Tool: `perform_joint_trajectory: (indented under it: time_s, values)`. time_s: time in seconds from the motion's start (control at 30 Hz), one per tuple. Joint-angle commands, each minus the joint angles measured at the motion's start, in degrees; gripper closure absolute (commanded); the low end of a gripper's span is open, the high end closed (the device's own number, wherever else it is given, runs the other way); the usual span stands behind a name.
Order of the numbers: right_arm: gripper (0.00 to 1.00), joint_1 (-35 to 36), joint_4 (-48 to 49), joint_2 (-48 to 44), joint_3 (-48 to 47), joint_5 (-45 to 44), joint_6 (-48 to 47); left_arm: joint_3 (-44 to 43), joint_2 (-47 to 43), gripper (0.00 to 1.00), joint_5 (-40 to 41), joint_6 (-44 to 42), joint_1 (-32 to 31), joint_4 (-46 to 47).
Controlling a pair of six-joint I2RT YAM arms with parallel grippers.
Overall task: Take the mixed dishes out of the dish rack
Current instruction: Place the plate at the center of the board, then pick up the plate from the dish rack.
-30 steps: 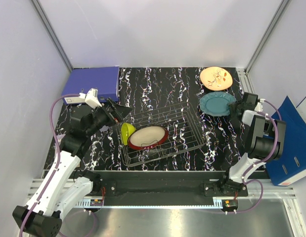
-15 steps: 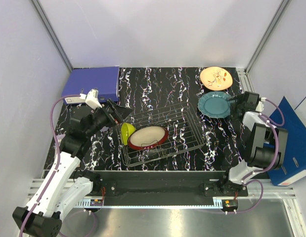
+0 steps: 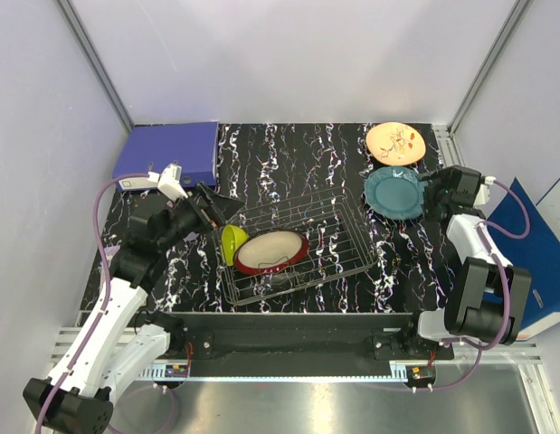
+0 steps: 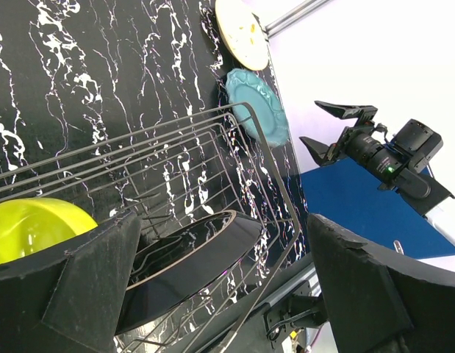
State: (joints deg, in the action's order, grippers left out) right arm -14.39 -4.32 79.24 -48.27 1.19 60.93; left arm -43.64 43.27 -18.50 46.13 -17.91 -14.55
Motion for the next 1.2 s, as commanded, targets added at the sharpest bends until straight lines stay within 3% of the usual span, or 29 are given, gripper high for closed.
perform_joint_trajectory:
  time_s: [0.0, 0.17, 0.43, 0.63, 0.87, 0.97, 1.17]
  values:
    - [0.05, 0.42, 0.27, 0.47, 1.16, 0.74, 0.42, 0.22, -0.11, 0.01, -1.98, 0.1, -0.28, 1.19]
    - [0.07, 1.91, 7.63, 0.13, 4.14, 4.34, -0.72, 0.4, -0.38, 0.01, -1.28, -1.56, -0.28, 1.1]
    - [0.07, 23.78, 10.64, -6.46, -3.75, 5.23, -11.25, -11.46, 4.19, 0.01, -1.71, -17.02, -0.81, -8.65]
    - [0.08, 33.97, 10.64, -11.81, -7.98, 2.85, -15.57, -13.84, 6.13, 0.01, 0.74, -28.88, -10.45, -11.38]
    - [0.08, 36.63, 10.38, -20.35, -4.56, 3.03, -16.81, -11.04, 5.07, 0.01, 4.6, -47.87, -20.75, -14.71]
    - [0.08, 36.63, 9.77, -23.34, -2.71, 4.08, -16.98, -9.72, 7.61, 0.01, 11.53, -51.92, -24.7, -15.25]
    - [0.08, 36.63, 7.83, -26.86, 0.19, 3.82, -17.95, -9.1, 14.9, 0.09, 17.08, -56.06, -30.78, -14.29]
